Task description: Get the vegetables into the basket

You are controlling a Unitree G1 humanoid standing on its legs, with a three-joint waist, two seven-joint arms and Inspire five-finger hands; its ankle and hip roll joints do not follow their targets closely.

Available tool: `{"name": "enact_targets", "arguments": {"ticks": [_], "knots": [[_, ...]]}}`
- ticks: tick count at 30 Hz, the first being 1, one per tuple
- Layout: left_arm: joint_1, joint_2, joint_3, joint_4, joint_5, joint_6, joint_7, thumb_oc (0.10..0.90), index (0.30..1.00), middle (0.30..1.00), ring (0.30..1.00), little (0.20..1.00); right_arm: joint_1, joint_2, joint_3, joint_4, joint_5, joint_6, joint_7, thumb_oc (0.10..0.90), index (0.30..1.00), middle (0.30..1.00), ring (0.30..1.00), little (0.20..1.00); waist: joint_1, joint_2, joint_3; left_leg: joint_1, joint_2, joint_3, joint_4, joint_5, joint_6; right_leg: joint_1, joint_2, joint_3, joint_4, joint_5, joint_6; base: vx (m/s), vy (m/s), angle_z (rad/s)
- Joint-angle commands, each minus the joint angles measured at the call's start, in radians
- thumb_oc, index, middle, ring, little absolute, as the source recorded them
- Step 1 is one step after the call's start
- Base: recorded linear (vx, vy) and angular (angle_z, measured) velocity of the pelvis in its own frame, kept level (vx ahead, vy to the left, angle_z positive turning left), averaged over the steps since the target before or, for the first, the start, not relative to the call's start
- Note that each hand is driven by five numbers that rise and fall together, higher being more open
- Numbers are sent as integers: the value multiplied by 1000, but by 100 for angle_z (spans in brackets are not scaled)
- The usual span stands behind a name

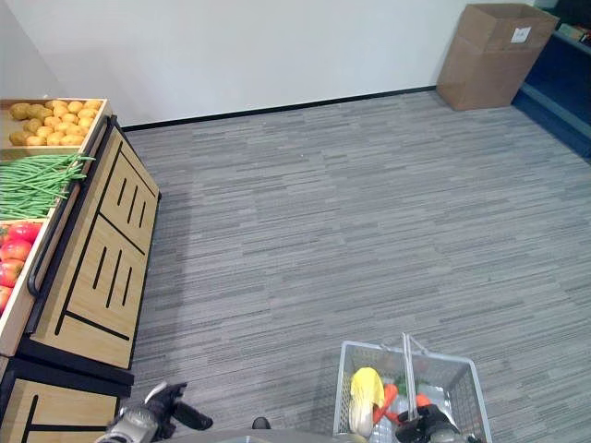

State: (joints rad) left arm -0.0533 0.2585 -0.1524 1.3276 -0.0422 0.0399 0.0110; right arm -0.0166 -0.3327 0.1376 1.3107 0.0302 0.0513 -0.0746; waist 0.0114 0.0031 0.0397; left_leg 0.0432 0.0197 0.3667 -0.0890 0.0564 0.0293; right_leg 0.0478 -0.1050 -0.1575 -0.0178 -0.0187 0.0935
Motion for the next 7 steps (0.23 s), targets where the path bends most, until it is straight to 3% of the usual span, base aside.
{"name": "enact_targets", "arguments": {"ticks": [1,7], "knots": [[-59,9,-9,0,11,-6,16,900,1000,1000,1000,1000,-40,-23,23,30,27,-25,-7,400,300,300,300,300,18,-15,20,51,7,-22,2,-90,-33,-59,-7,-21,14,13,16,14,-11,7],[-39,-2,18,22,2,-7,35,900,1000,1000,1000,1000,-20,6,14,69,46,-25,-10,400,300,300,300,300,20,-16,17,47,9,-24,2,-89,-34,-57,-3,-21,4,17,14,9,-7,-2]]}}
